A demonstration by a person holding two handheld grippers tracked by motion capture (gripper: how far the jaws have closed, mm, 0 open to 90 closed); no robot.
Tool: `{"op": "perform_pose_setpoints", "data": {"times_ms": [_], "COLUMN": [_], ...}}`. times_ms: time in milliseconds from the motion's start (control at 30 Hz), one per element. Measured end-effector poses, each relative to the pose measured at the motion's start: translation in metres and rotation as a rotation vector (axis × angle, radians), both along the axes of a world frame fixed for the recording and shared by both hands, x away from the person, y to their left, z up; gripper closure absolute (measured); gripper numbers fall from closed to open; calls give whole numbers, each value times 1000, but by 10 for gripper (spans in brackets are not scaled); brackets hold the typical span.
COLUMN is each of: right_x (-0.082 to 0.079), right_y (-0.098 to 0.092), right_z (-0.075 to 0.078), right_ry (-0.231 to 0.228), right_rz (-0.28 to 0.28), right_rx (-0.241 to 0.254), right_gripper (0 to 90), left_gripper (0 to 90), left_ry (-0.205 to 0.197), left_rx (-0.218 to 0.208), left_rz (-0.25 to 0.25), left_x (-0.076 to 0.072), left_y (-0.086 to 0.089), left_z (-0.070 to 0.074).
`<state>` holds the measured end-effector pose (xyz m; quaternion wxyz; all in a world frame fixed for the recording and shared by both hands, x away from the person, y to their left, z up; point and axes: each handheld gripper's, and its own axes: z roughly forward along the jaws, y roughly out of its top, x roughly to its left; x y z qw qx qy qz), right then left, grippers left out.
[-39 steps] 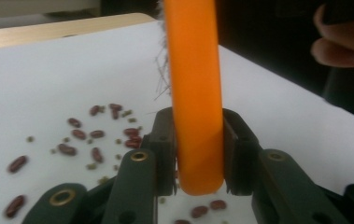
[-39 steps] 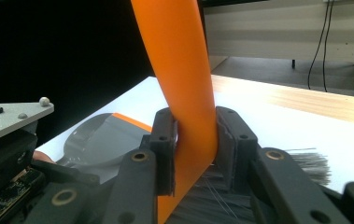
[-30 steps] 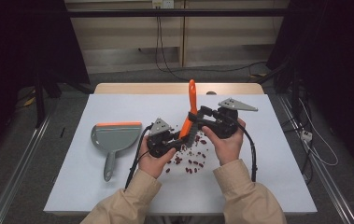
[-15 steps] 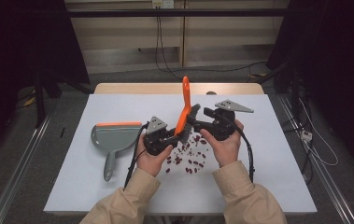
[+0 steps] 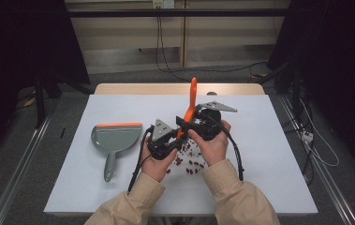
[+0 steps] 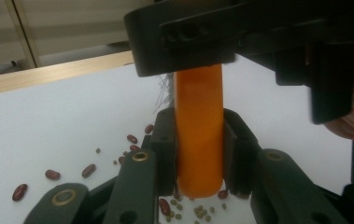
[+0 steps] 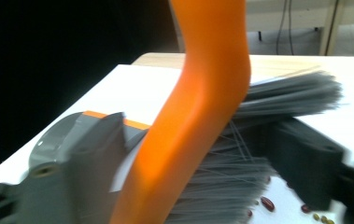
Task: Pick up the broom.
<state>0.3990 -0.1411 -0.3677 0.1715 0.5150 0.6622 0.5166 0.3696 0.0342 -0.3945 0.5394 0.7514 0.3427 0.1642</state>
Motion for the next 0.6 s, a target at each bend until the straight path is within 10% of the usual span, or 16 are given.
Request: {"op": "perform_pose_setpoints", "data": {"times_ms": [233,400,600], "right_x": [2,2,3], "right_y": [3,-7,-15], "right_z": [-4,2,8], "right_ry": [74,96,57], "right_rz": [-11,5,10], "right_rx": [25,213,168], "right_gripper": [458,736,780], "left_gripper": [674,466,341], "left_ry": [-87,-85,-64], "left_rx": [52,70,44], "left_rz": [-6,-10,-39], "left_x": [-13,-12,-10], "left_y": [-8,-12,-7], "left_z": [6,1,4]}}
